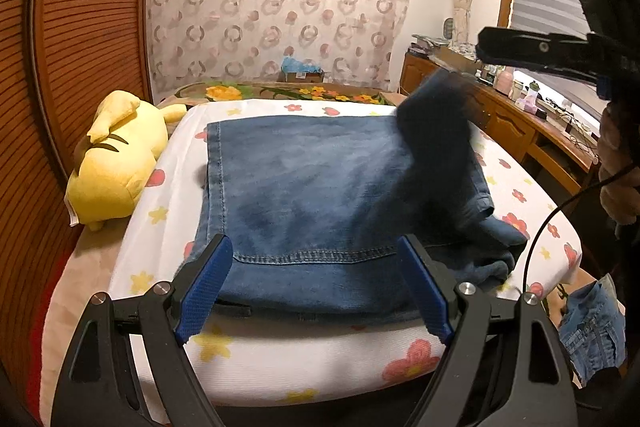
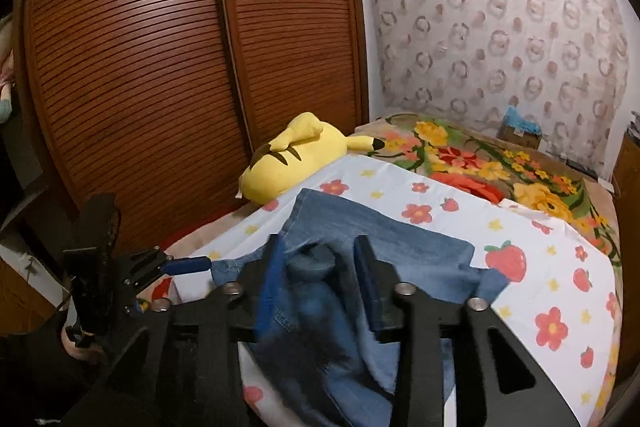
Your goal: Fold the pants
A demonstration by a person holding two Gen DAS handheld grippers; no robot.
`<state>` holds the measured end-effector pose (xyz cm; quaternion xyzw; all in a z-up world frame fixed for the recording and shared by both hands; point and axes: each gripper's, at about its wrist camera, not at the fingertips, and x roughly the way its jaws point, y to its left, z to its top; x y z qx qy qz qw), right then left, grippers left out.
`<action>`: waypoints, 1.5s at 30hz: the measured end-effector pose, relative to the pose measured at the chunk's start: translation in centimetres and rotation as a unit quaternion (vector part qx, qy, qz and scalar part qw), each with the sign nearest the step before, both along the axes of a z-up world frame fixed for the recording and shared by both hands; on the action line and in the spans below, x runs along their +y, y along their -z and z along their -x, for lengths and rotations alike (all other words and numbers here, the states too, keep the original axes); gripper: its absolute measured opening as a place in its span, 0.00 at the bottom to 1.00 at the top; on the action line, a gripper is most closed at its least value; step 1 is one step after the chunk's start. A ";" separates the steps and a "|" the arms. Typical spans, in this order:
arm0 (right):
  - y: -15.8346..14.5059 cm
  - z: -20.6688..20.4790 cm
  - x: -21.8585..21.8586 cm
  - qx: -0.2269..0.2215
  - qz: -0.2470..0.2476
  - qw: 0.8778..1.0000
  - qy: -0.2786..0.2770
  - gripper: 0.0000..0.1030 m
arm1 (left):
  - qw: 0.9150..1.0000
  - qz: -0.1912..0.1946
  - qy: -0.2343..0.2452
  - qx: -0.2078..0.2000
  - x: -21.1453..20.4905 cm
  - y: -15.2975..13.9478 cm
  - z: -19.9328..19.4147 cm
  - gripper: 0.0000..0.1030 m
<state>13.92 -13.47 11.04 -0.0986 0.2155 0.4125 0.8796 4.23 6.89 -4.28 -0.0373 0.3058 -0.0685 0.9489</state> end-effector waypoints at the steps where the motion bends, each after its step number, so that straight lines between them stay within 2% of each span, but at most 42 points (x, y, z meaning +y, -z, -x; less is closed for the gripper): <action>1: -0.2 -0.2 -0.2 -0.002 0.000 1.000 0.004 0.39 | 1.000 0.000 0.001 0.001 0.0 0.1 0.0 0.82; 5: 0.1 0.2 -1.3 -0.008 0.003 1.000 0.023 0.40 | 1.000 0.003 0.008 0.002 -0.2 0.3 -0.4 0.82; 7: 1.6 2.1 -1.4 -0.008 0.013 0.999 0.035 0.40 | 1.000 0.003 0.015 -0.001 -0.2 0.4 -0.5 0.82; 11: 3.1 1.5 -1.4 0.007 0.034 0.998 0.061 0.41 | 0.999 0.020 0.035 0.004 -0.1 1.0 -1.6 0.82; 14: 4.1 0.7 -1.1 0.024 0.050 0.996 0.073 0.41 | 0.999 0.019 0.043 0.012 -0.2 1.4 -2.5 0.75; 18: 5.2 -0.7 -0.1 0.051 0.066 0.993 0.083 0.41 | 0.998 0.021 0.047 0.019 0.1 1.8 -3.7 0.59; 26: 6.2 -2.1 2.7 0.099 0.089 0.988 0.083 0.41 | 0.998 0.013 0.049 0.047 0.3 3.5 -5.4 0.42; 30: 5.9 -2.8 3.6 0.115 0.099 0.984 0.089 0.41 | 0.997 0.010 0.061 0.043 -0.1 3.6 -5.1 0.32; 37: 6.0 -4.8 5.1 0.156 0.106 0.980 0.069 0.40 | 0.997 0.008 0.077 0.033 -0.4 3.0 -5.1 0.27; 38: 5.8 -4.9 5.5 0.157 0.104 0.980 0.063 0.28 | 0.996 0.005 0.079 0.028 -0.4 2.8 -5.0 0.23; 40: 5.7 -5.2 5.3 0.155 0.097 0.982 0.051 0.12 | 0.996 0.001 0.082 0.022 -0.5 2.5 -4.7 0.21; 42: 4.8 -5.0 5.2 0.143 0.089 0.984 0.050 0.07 | 0.996 -0.006 0.083 0.004 -0.7 1.8 -4.0 0.20; 45: 2.8 -4.3 5.2 0.119 0.067 0.990 0.043 0.05 | 0.996 0.001 0.089 -0.018 -0.8 0.5 -2.9 0.19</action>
